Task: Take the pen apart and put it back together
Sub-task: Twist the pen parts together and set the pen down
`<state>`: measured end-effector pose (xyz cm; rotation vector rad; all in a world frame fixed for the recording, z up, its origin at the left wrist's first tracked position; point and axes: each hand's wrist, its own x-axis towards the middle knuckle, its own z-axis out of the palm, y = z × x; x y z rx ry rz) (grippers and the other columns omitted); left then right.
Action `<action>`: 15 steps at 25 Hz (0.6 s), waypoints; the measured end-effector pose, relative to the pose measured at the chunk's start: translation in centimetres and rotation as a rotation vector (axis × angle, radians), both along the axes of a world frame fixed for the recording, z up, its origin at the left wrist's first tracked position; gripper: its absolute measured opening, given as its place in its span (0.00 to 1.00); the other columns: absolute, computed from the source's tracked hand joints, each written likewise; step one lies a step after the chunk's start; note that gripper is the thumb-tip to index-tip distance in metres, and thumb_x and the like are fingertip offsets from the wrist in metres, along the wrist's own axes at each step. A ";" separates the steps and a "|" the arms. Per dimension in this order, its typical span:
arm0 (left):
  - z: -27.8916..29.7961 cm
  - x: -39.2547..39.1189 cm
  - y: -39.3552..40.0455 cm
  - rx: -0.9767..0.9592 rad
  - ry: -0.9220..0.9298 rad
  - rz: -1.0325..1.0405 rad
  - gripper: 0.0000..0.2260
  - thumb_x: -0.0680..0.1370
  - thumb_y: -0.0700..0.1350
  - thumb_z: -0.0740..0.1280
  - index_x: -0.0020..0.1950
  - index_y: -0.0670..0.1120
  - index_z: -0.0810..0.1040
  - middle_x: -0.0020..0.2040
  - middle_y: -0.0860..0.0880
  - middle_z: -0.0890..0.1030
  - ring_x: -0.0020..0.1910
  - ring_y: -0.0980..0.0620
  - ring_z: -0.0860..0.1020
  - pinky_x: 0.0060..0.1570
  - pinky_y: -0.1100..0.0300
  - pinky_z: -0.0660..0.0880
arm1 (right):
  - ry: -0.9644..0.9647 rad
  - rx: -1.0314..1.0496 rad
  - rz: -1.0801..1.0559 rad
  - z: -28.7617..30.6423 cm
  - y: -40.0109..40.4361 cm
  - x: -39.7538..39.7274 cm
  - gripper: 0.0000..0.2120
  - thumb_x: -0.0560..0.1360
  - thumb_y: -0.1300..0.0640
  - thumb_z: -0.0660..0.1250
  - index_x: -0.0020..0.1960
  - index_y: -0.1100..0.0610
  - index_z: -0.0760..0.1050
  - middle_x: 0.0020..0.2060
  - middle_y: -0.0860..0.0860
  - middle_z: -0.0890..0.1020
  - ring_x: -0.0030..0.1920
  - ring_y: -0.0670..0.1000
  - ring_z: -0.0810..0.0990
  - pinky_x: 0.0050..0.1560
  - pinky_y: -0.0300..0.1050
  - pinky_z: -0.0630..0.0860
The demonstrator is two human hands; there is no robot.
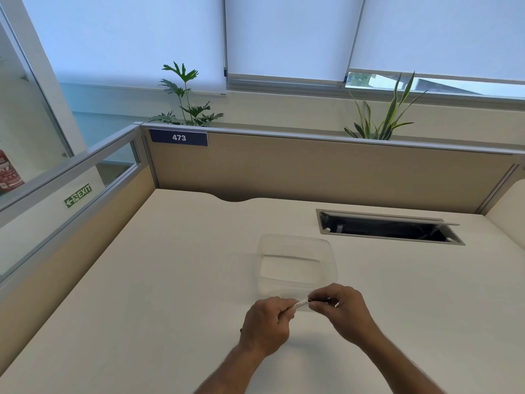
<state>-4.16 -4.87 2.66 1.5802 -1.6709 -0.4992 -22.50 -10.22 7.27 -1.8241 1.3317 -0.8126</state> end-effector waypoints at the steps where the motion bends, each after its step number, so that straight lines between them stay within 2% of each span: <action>1: 0.0 0.0 0.0 -0.003 -0.011 -0.005 0.10 0.76 0.49 0.62 0.50 0.52 0.82 0.38 0.52 0.84 0.37 0.51 0.79 0.37 0.51 0.77 | 0.009 -0.011 0.010 0.0 0.0 0.0 0.08 0.68 0.65 0.78 0.41 0.54 0.87 0.37 0.50 0.86 0.36 0.46 0.81 0.35 0.32 0.75; 7: -0.1 0.2 0.1 -0.013 -0.032 -0.041 0.10 0.76 0.48 0.64 0.54 0.56 0.81 0.39 0.53 0.84 0.38 0.53 0.79 0.37 0.54 0.77 | 0.060 -0.038 0.066 -0.2 -0.2 -0.3 0.09 0.67 0.64 0.79 0.41 0.51 0.86 0.35 0.50 0.85 0.35 0.44 0.79 0.35 0.31 0.73; 15: -0.2 0.4 0.0 -0.018 -0.050 -0.074 0.06 0.76 0.47 0.63 0.49 0.53 0.79 0.39 0.53 0.84 0.36 0.54 0.78 0.37 0.55 0.77 | 0.137 -0.105 0.150 -0.2 -0.5 -0.7 0.10 0.69 0.64 0.77 0.41 0.50 0.86 0.33 0.46 0.83 0.35 0.43 0.78 0.36 0.30 0.71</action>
